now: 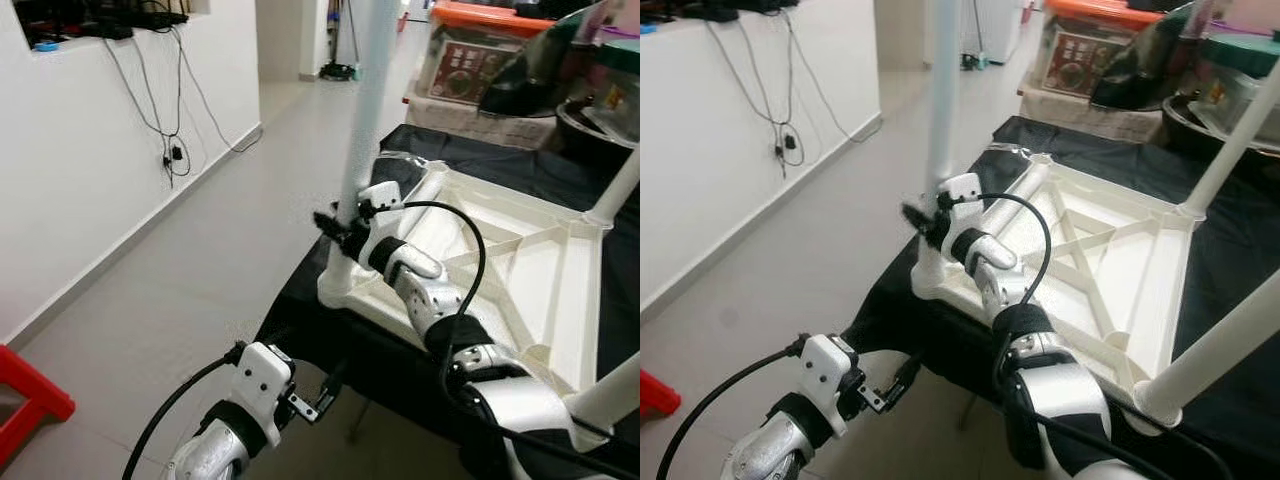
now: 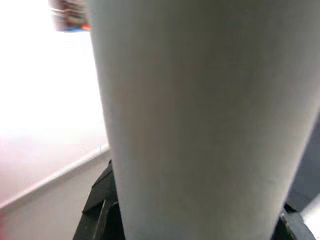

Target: Building children table

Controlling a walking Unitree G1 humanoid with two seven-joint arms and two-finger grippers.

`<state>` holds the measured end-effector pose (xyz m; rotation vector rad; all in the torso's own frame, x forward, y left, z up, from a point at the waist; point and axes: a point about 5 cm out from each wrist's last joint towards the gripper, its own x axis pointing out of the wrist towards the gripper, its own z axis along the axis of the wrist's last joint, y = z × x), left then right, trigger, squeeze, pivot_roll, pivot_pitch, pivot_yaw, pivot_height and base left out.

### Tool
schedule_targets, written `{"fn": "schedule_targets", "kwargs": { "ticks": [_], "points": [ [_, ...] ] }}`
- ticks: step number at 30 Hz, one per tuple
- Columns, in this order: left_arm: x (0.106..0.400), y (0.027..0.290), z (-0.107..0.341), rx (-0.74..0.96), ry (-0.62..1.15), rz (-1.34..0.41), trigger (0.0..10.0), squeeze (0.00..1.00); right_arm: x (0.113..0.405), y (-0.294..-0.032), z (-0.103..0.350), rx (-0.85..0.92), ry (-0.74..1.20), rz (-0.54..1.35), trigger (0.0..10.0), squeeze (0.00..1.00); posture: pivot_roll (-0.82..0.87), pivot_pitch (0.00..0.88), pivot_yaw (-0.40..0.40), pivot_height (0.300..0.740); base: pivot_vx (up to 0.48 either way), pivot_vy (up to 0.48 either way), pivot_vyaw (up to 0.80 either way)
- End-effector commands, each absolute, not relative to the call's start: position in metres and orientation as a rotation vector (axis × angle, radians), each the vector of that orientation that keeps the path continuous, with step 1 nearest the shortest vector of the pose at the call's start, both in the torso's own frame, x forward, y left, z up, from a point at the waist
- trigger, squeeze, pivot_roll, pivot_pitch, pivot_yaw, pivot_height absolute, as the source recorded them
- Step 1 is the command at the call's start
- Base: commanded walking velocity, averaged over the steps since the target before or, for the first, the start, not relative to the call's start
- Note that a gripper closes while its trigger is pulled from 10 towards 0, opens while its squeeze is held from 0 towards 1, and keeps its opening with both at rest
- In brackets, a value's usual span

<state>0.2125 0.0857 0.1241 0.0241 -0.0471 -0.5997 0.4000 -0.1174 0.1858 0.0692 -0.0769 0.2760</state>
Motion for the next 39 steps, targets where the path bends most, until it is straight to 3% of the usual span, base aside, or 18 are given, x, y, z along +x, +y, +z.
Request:
{"fn": "schedule_targets", "kwargs": {
  "ticks": [1,3,4,7,13,14,15,18,19,22,23,28,29,32,33,34,37,39],
  "points": [
    [0.212,0.086,0.12,0.029,-0.026,-0.609,10.0,0.0,0.392,-0.16,0.164,0.126,-0.028,-0.114,0.0,0.0,0.09,0.043,-0.08,0.74,0.0,0.0,0.0],
    [0.212,0.086,0.12,0.029,-0.026,-0.609,10.0,0.0,0.392,-0.16,0.164,0.126,-0.028,-0.114,0.0,0.0,0.09,0.043,-0.08,0.74,0.0,0.0,0.0],
    [0.212,0.086,0.12,0.03,-0.024,-0.613,10.0,0.0,0.38,-0.167,0.159,0.172,-0.041,-0.323,0.0,0.0,0.09,0.04,-0.079,0.74,0.0,0.0,0.0],
    [0.212,0.086,0.119,0.033,-0.022,-0.618,10.0,0.0,0.363,-0.165,0.152,0.238,-0.037,-0.528,0.0,0.0,0.09,0.037,-0.081,0.74,0.0,0.0,0.0],
    [0.212,0.086,0.119,0.032,-0.022,-0.617,10.0,0.0,0.36,-0.148,0.15,0.273,-0.017,-0.548,0.0,0.0,0.09,0.042,-0.083,0.74,0.0,0.0,0.0],
    [0.212,0.086,0.119,0.032,-0.022,-0.616,10.0,0.0,0.361,-0.144,0.149,0.267,-0.007,-0.533,8.4,0.0,0.09,0.042,-0.083,0.74,0.0,0.0,0.0],
    [0.212,0.086,0.119,0.032,-0.022,-0.615,10.0,0.0,0.362,-0.142,0.149,0.25,-0.006,-0.507,10.0,0.0,0.09,0.042,-0.083,0.74,0.0,0.0,0.0],
    [0.212,0.086,0.12,0.03,-0.023,-0.614,10.0,0.0,0.364,-0.137,0.151,0.221,-0.01,-0.438,10.0,0.0,0.09,0.046,-0.083,0.74,0.0,0.0,0.0],
    [0.212,0.086,0.12,0.03,-0.023,-0.614,10.0,0.0,0.362,-0.135,0.153,0.226,-0.018,-0.415,10.0,1.0,0.09,0.049,-0.084,0.74,0.0,0.0,0.0],
    [0.212,0.086,0.12,0.03,-0.023,-0.613,10.0,0.0,0.363,-0.134,0.155,0.234,-0.04,-0.388,10.0,1.0,0.09,0.052,-0.08,0.74,0.0,0.0,0.0],
    [0.212,0.086,0.12,0.03,-0.022,-0.613,10.0,0.0,0.364,-0.136,0.157,0.242,-0.052,-0.373,10.0,0.0,0.09,0.052,-0.08,0.74,0.0,0.0,0.0],
    [0.212,0.086,0.12,0.029,-0.022,-0.613,10.0,0.0,0.374,-0.145,0.166,0.267,-0.109,-0.195,10.0,0.0,0.09,0.054,-0.082,0.74,0.0,0.0,0.0],
    [0.213,0.086,0.12,0.028,-0.022,-0.613,10.0,0.0,0.379,-0.148,0.171,0.268,-0.134,-0.05,10.0,0.0,0.09,0.056,-0.081,0.74,0.0,0.0,0.0],
    [0.213,0.086,0.12,0.028,-0.022,-0.613,10.0,0.0,0.379,-0.148,0.171,0.268,-0.134,-0.05,10.0,0.0,0.09,0.056,-0.081,0.74,0.0,0.0,0.0],
    [0.213,0.086,0.12,0.027,-0.022,-0.614,10.0,0.0,0.382,-0.152,0.175,0.271,-0.148,0.099,10.0,0.0,0.09,0.056,-0.081,0.74,0.0,0.0,0.0],
    [0.213,0.086,0.12,0.027,-0.022,-0.614,10.0,0.0,0.382,-0.152,0.175,0.271,-0.148,0.099,10.0,0.0,0.09,0.056,-0.081,0.74,0.0,0.0,0.0],
    [0.213,0.086,0.12,0.027,-0.021,-0.617,10.0,0.0,0.384,-0.147,0.179,0.193,-0.054,0.561,10.0,0.0,0.09,0.057,-0.08,0.74,0.0,0.0,0.0],
    [0.213,0.086,0.12,0.027,-0.022,-0.617,10.0,0.0,0.383,-0.145,0.179,0.173,-0.028,0.645,10.0,0.0,0.09,0.057,-0.081,0.74,0.0,0.0,0.0]
  ]
}}
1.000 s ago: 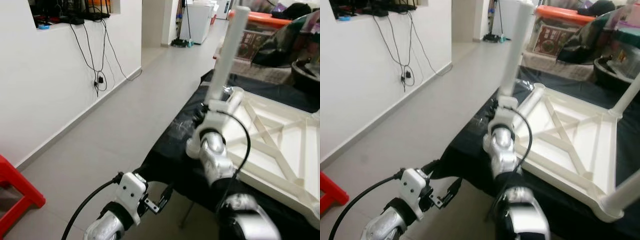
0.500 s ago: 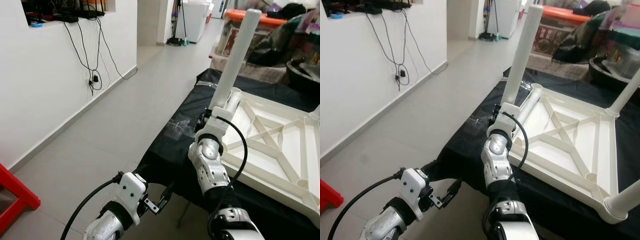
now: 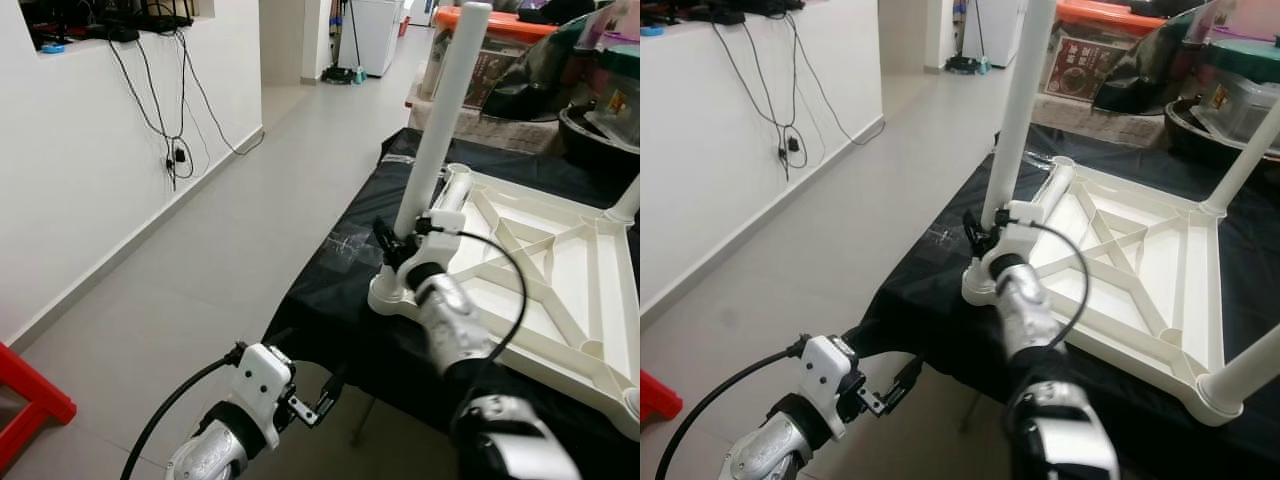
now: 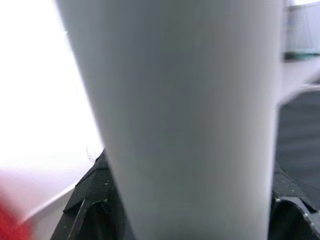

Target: Building children table

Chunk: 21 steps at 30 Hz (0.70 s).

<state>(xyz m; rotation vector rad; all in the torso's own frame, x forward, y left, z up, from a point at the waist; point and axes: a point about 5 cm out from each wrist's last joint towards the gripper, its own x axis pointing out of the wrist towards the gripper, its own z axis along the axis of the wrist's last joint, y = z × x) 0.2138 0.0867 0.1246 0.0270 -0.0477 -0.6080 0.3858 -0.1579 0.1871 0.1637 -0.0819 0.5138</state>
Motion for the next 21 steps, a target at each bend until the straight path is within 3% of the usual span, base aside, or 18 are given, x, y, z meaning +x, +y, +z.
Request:
{"fn": "schedule_targets", "kwargs": {
  "ticks": [1,12,18,19,20,21],
  "points": [
    [0.213,0.086,0.12,0.027,-0.022,-0.617,10.0,0.0,0.383,-0.145,0.179,0.173,-0.028,0.645,10.0,0.0,0.09,0.057,-0.081,0.74,0.0,0.0,0.0],
    [0.211,0.086,0.122,0.025,-0.023,-0.607,10.0,0.0,0.371,-0.111,0.177,0.076,0.143,1.229,10.0,0.0,0.11,0.069,-0.09,0.74,0.0,0.0,0.0],
    [0.21,0.086,0.122,0.023,-0.024,-0.605,10.0,0.0,0.368,-0.103,0.176,0.064,0.166,1.311,10.0,0.0,0.12,0.071,-0.095,0.74,0.0,0.0,0.0],
    [0.21,0.086,0.122,0.023,-0.024,-0.604,10.0,0.0,0.367,-0.098,0.176,0.06,0.165,1.346,8.5,0.0,0.12,0.071,-0.095,0.74,0.0,0.0,0.0],
    [0.21,0.086,0.122,0.023,-0.024,-0.604,10.0,0.0,0.367,-0.098,0.176,0.06,0.165,1.346,8.5,0.0,0.12,0.071,-0.095,0.74,0.0,0.0,0.0],
    [0.21,0.086,0.122,0.023,-0.023,-0.604,10.0,0.0,0.366,-0.095,0.177,0.057,0.153,1.361,0.0,0.0,0.12,0.069,-0.095,0.74,0.0,0.0,0.0]
  ]
}}
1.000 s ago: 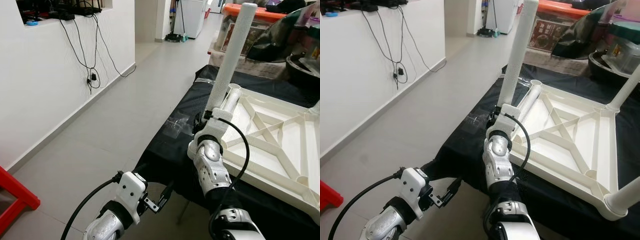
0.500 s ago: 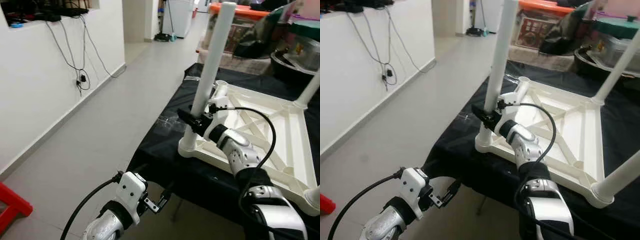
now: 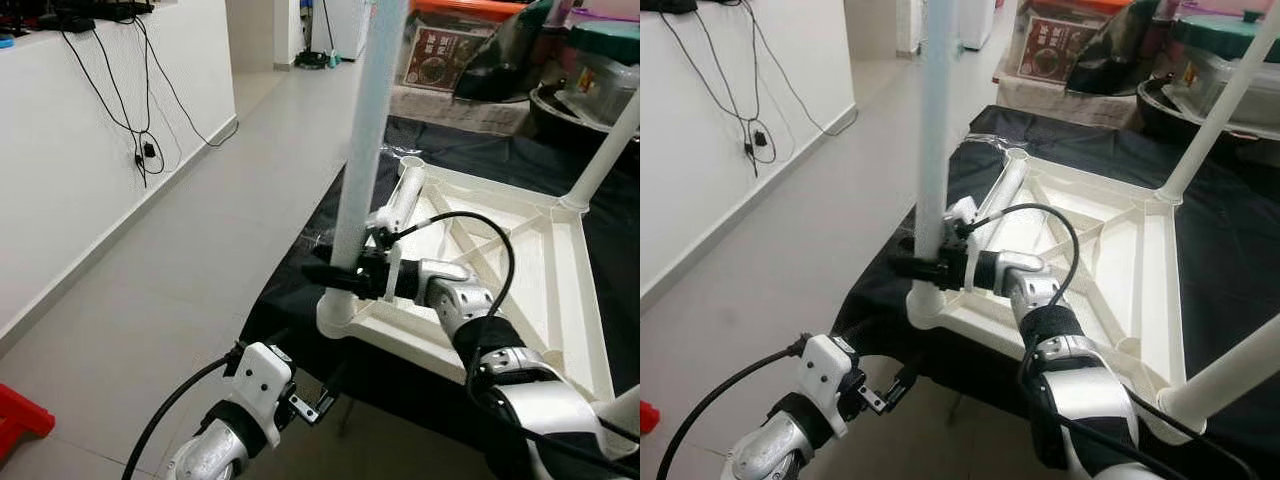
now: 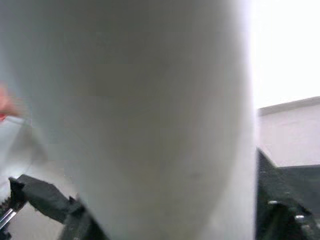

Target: Building children table

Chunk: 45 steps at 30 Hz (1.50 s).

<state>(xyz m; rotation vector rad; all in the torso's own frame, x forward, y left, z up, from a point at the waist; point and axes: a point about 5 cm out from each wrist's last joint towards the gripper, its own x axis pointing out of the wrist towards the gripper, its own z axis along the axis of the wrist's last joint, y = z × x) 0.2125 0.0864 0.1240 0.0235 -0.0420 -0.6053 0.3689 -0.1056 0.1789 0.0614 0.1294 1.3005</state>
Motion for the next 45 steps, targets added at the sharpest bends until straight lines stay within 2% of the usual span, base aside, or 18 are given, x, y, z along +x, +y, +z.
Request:
{"fn": "schedule_targets", "kwargs": {
  "ticks": [1,15,17,18,19,20,22,23,24,25,33,34,35,36,40,41,44,45],
  "points": [
    [0.21,0.086,0.122,0.023,-0.023,-0.604,10.0,0.0,0.366,-0.095,0.177,0.057,0.153,1.361,0.0,0.0,0.12,0.069,-0.095,0.74,0.0,0.0,0.0],
    [0.211,0.085,0.12,0.021,-0.02,-0.61,10.0,0.0,0.386,-0.112,0.183,0.113,-0.008,0.885,0.0,0.0,0.1,0.052,-0.094,0.74,0.0,0.0,0.0],
    [0.211,0.085,0.12,0.021,-0.019,-0.612,10.0,0.0,0.39,-0.122,0.18,0.108,-0.015,0.73,0.0,0.0,0.1,0.051,-0.09,0.74,0.0,0.0,0.0],
    [0.211,0.085,0.119,0.021,-0.018,-0.614,10.0,0.0,0.395,-0.144,0.172,0.125,-0.002,0.43,0.0,0.0,0.09,0.048,-0.085,0.74,0.0,0.0,0.0],
    [0.211,0.085,0.119,0.021,-0.018,-0.614,10.0,0.0,0.395,-0.144,0.172,0.125,-0.002,0.43,0.0,0.0,0.09,0.048,-0.085,0.74,0.0,0.0,0.0],
    [0.211,0.085,0.119,0.022,-0.016,-0.617,10.0,0.0,0.393,-0.17,0.163,0.139,0.012,0.11,0.0,0.0,0.09,0.045,-0.08,0.74,0.0,0.0,0.0],
    [0.211,0.085,0.119,0.022,-0.016,-0.617,10.0,0.0,0.393,-0.17,0.163,0.139,0.012,0.11,0.0,0.0,0.09,0.045,-0.08,0.74,0.0,0.0,0.0],
    [0.212,0.085,0.119,0.022,-0.014,-0.622,10.0,0.0,0.386,-0.187,0.155,0.16,0.015,-0.135,0.0,0.0,0.09,0.043,-0.079,0.74,0.0,0.0,0.0],
    [0.212,0.085,0.119,0.022,-0.014,-0.622,10.0,0.0,0.386,-0.187,0.155,0.16,0.015,-0.135,0.0,0.0,0.09,0.043,-0.079,0.74,0.0,0.0,0.0],
    [0.212,0.085,0.118,0.022,-0.013,-0.625,10.0,0.0,0.376,-0.197,0.151,0.187,0.003,-0.327,0.0,0.0,0.09,0.042,-0.079,0.74,0.0,0.0,0.0],
    [0.212,0.086,0.118,0.025,-0.012,-0.625,10.0,0.0,0.356,-0.182,0.14,0.329,0.025,-0.566,0.0,0.0,0.09,0.045,-0.079,0.74,0.0,0.0,0.0],
    [0.212,0.086,0.118,0.026,-0.013,-0.624,10.0,0.0,0.357,-0.175,0.14,0.3,0.032,-0.543,8.2,0.0,0.09,0.048,-0.08,0.74,0.0,0.0,0.0],
    [0.212,0.086,0.118,0.026,-0.013,-0.624,10.0,0.0,0.357,-0.175,0.14,0.3,0.032,-0.543,8.2,0.0,0.09,0.048,-0.08,0.74,0.0,0.0,0.0],
    [0.212,0.086,0.119,0.026,-0.013,-0.623,10.0,0.0,0.358,-0.171,0.14,0.273,0.036,-0.537,10.0,0.0,0.09,0.048,-0.08,0.74,0.0,0.0,0.0],
    [0.212,0.086,0.119,0.026,-0.012,-0.623,10.0,0.0,0.359,-0.165,0.141,0.235,0.024,-0.497,10.0,0.0,0.09,0.05,-0.079,0.74,0.0,0.0,0.0],
    [0.212,0.086,0.119,0.025,-0.013,-0.623,10.0,0.0,0.36,-0.159,0.146,0.252,-0.008,-0.443,10.0,1.0,0.09,0.053,-0.079,0.74,0.0,0.0,0.0],
    [0.213,0.087,0.119,0.024,-0.013,-0.624,10.0,0.0,0.358,-0.152,0.153,0.27,-0.041,-0.396,10.0,1.0,0.08,0.055,-0.076,0.74,0.0,0.0,0.0],
    [0.213,0.086,0.119,0.025,-0.013,-0.624,10.0,0.0,0.36,-0.15,0.153,0.263,-0.045,-0.359,10.0,0.0,0.08,0.053,-0.077,0.74,0.0,0.0,0.0]
  ]
}}
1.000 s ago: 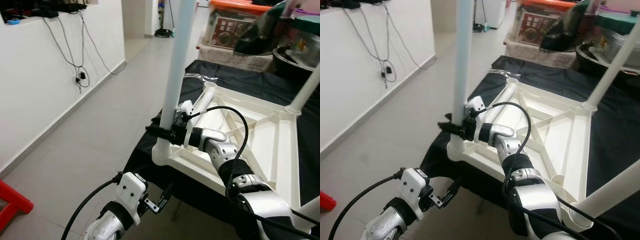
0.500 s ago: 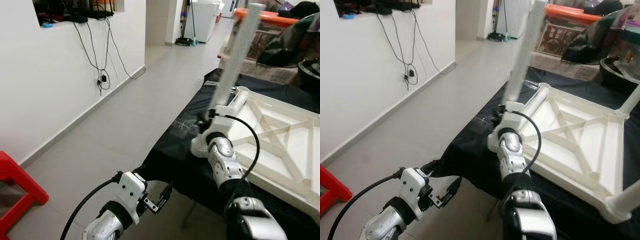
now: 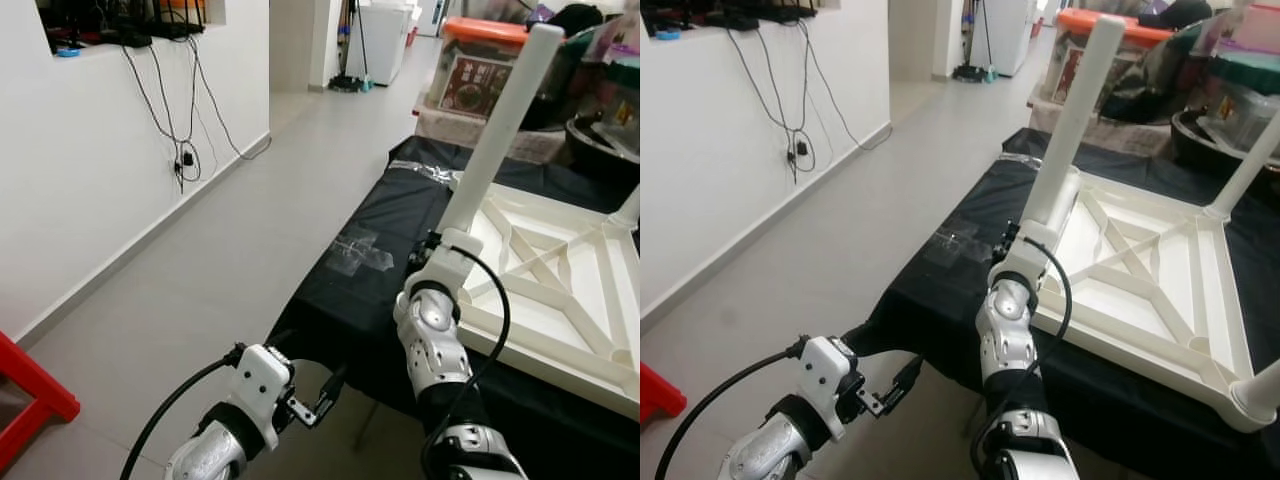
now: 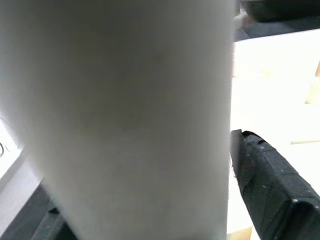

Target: Building children table

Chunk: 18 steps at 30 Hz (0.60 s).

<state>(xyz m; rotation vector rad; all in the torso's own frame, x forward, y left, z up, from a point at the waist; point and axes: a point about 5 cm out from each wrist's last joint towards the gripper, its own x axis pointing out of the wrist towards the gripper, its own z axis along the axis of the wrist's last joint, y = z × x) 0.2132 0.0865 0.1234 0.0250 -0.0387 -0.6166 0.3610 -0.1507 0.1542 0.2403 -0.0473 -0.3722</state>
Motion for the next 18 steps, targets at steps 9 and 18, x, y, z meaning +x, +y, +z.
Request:
{"fn": "schedule_targets", "kwargs": {
  "ticks": [9,18],
  "points": [
    [0.213,0.086,0.119,0.026,-0.013,-0.624,10.0,0.0,0.371,-0.152,0.157,0.286,-0.076,0.021,10.0,0.0,0.09,0.057,-0.076,0.74,0.0,0.0,0.0],
    [0.213,0.086,0.12,0.024,-0.016,-0.627,10.0,0.0,0.373,-0.165,0.179,0.318,-0.061,0.584,10.0,0.0,0.09,0.06,-0.074,0.74,0.0,0.0,0.0]
  ]
}}
